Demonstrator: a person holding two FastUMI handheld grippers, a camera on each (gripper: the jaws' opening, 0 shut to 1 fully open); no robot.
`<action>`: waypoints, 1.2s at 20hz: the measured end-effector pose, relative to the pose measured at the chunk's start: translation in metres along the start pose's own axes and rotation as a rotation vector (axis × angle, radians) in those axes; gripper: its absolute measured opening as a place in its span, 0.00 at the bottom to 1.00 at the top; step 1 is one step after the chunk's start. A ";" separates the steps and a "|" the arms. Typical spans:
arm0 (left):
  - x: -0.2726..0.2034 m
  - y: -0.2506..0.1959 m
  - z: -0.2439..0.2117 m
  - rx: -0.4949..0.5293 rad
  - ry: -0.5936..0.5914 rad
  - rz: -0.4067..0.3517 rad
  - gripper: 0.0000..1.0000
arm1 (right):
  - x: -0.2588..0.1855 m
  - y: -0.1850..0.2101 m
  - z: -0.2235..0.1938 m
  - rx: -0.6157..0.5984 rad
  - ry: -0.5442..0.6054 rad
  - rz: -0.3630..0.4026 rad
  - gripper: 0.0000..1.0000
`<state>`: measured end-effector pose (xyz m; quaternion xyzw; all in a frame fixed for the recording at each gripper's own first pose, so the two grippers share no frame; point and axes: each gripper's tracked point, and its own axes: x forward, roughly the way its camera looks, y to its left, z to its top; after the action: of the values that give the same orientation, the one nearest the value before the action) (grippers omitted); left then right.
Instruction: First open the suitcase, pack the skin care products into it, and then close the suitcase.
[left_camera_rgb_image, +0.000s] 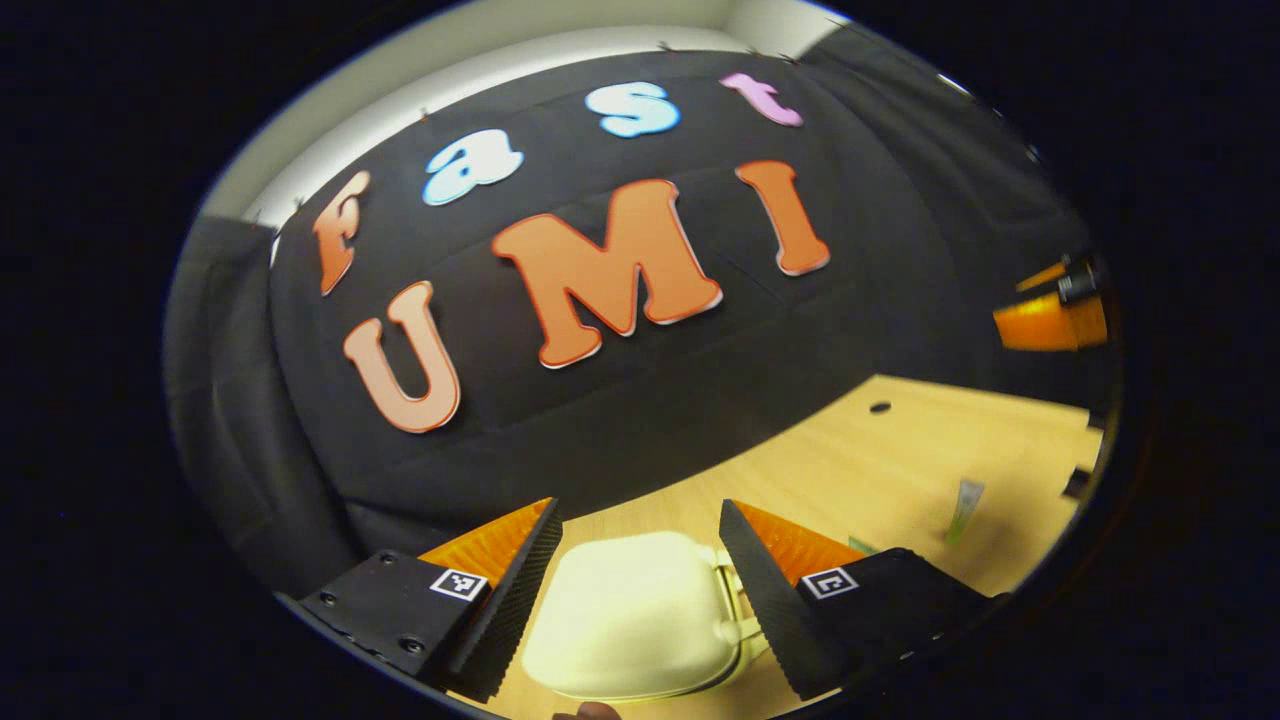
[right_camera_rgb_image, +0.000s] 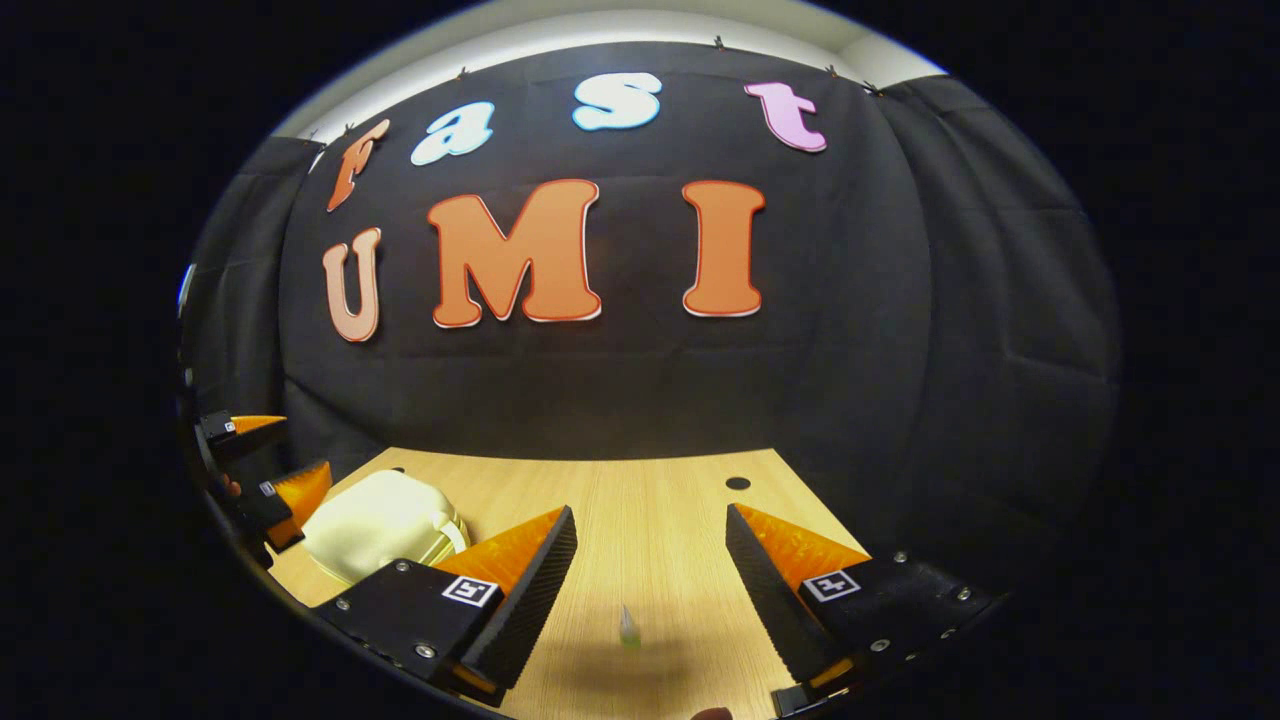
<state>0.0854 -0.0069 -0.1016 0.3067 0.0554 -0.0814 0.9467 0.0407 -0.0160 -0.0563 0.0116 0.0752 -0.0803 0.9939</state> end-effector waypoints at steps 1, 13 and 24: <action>0.003 -0.012 -0.010 0.082 0.024 -0.021 0.98 | 0.001 -0.004 -0.008 0.017 0.021 -0.004 0.95; 0.047 -0.111 -0.146 0.503 0.292 -0.224 0.98 | 0.003 -0.058 -0.078 0.096 0.191 -0.124 0.95; 0.091 -0.129 -0.170 0.593 0.363 -0.252 0.98 | 0.011 -0.088 -0.094 0.150 0.250 -0.202 0.95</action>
<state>0.1407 -0.0204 -0.3260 0.5680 0.2336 -0.1542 0.7740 0.0229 -0.1009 -0.1522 0.0877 0.1927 -0.1833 0.9600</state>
